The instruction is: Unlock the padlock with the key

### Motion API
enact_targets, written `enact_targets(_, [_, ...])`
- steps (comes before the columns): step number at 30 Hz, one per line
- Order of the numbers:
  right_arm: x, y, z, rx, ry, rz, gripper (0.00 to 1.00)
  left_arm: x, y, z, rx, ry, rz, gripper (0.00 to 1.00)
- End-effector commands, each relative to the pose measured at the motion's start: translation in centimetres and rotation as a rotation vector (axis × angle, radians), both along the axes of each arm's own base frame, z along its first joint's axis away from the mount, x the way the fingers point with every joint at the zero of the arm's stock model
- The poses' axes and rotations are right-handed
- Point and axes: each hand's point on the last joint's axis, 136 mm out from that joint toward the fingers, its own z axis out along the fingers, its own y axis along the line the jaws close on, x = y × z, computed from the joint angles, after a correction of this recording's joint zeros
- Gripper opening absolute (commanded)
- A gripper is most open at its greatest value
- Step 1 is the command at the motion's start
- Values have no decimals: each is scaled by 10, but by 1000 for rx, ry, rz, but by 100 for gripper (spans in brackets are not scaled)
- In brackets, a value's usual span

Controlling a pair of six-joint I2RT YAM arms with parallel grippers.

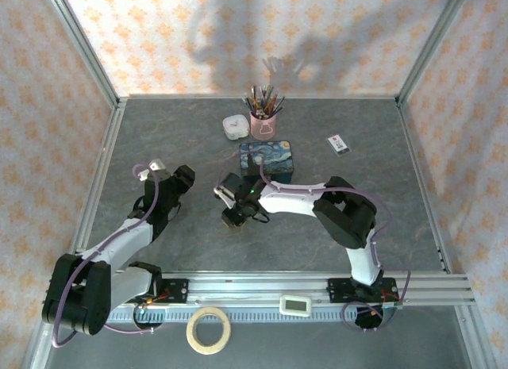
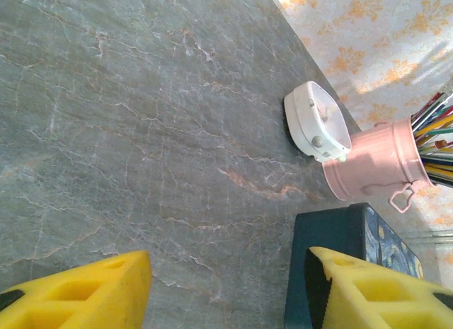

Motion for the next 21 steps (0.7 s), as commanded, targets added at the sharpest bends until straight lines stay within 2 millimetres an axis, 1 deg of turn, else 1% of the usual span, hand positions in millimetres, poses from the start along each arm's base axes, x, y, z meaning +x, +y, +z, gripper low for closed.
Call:
enact_targets(1, [1, -10, -16, -73, 5, -52, 29, -1, 2, 5, 1, -32, -1, 60])
enact_targets(3, [2, -16, -22, -99, 0, -89, 22, -1, 2, 4, 0, -31, 0, 60])
enact_targets(6, [2, -18, -22, -69, 21, -154, 2, 0, 1, 6, -7, -37, -5, 59])
enact_targets(7, [2, -17, -18, -25, 49, -185, 0, 0, 0, 7, -12, -40, -10, 59])
enact_targets(10, [9, -16, -2, 125, 136, -308, 0, 2, -6, 11, -32, -58, -39, 59])
enact_targets(11, [14, -17, 5, 177, 157, -354, 0, 2, -10, 11, -46, -63, -53, 59])
enact_targets(14, [26, -21, 31, 346, 208, -456, 0, 2, -23, 18, -129, -110, -92, 59])
enact_targets(16, [32, -23, 52, 441, 197, -494, 0, 1, -34, 23, -185, -142, -115, 59])
enact_targets(18, [37, -26, 69, 498, 173, -526, 0, -1, -47, 27, -204, -158, -139, 58])
enact_targets(21, [46, -34, 92, 588, 132, -589, 0, -5, -72, 35, -212, -184, -179, 58])
